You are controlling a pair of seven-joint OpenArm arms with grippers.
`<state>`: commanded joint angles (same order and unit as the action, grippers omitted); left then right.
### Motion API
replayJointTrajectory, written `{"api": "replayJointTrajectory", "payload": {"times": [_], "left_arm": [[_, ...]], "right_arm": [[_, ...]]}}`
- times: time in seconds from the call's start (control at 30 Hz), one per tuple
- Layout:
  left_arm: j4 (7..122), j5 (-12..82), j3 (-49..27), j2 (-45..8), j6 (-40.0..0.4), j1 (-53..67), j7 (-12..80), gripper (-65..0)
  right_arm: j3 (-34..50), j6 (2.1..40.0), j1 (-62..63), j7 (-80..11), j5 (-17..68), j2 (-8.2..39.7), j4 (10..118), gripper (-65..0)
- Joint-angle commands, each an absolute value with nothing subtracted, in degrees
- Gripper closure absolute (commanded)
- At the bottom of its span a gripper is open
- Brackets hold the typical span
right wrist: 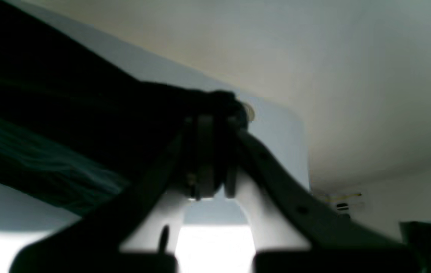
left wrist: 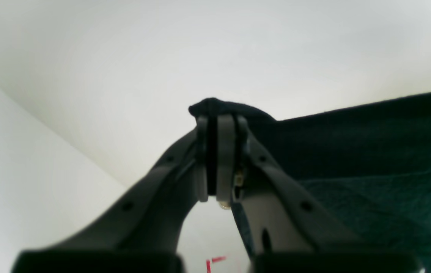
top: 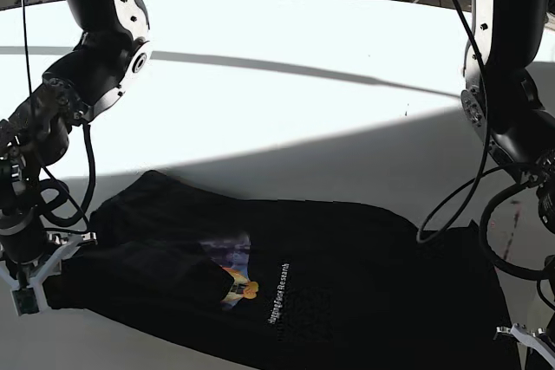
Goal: Layout the t-shirt on the table in an organized manner, then fold the t-shirt properly
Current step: 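Lift the t-shirt with both grippers and shake it out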
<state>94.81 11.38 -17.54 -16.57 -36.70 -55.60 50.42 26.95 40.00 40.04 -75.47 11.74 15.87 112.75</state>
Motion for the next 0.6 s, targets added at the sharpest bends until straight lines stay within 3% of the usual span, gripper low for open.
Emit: {"api": "replayJointTrajectory", "payload": {"times": [0.43,0.6], "left_arm": [[91.2,11.4,-17.5,-16.4,-36.6,-65.8,54.9,-0.3],[91.6,11.4,-17.5,-16.4,-36.8,-65.7,56.9,-0.3]], "right_arm": [[19.6,40.0,56.5,-74.5,11.7,19.8,99.1,-0.2],[18.5,40.0,57.1,-74.5,11.7,19.7,99.0,-0.2]]}}
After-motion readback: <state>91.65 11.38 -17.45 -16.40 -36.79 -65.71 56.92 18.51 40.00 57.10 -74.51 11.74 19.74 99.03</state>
